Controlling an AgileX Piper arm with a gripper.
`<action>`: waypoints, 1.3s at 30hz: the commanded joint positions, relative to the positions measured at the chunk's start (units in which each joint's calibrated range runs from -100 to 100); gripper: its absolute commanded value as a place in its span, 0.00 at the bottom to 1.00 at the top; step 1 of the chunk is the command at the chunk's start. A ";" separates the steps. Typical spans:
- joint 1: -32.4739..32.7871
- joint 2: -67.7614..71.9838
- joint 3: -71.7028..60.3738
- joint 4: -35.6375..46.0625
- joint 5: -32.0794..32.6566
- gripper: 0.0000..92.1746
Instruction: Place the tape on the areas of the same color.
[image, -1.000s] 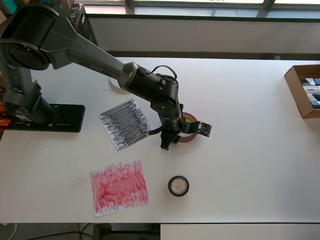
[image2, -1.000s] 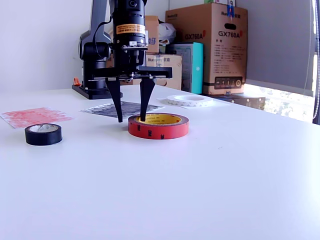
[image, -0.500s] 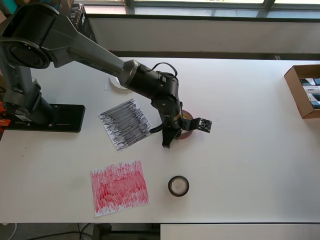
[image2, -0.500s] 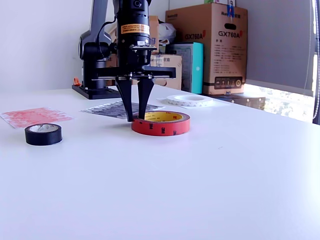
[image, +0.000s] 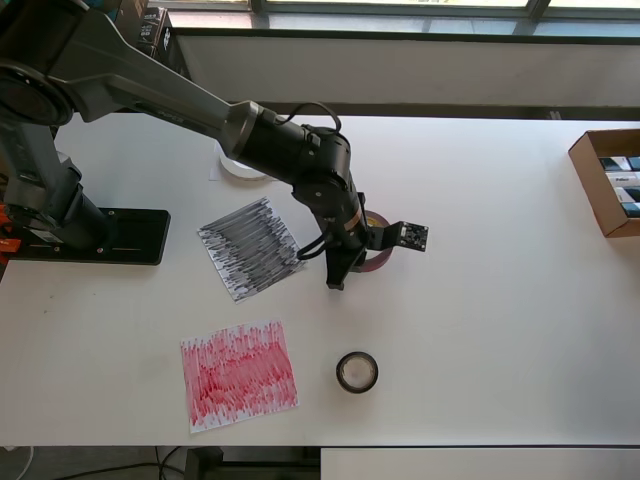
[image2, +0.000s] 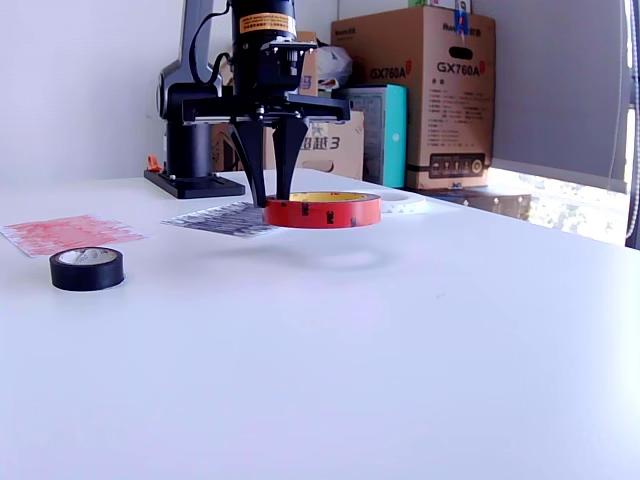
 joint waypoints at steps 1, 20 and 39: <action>0.57 -3.04 2.65 -0.66 -1.38 0.01; 4.76 -29.42 38.54 -16.27 -14.23 0.01; -0.85 -30.54 46.08 -22.81 -18.73 0.01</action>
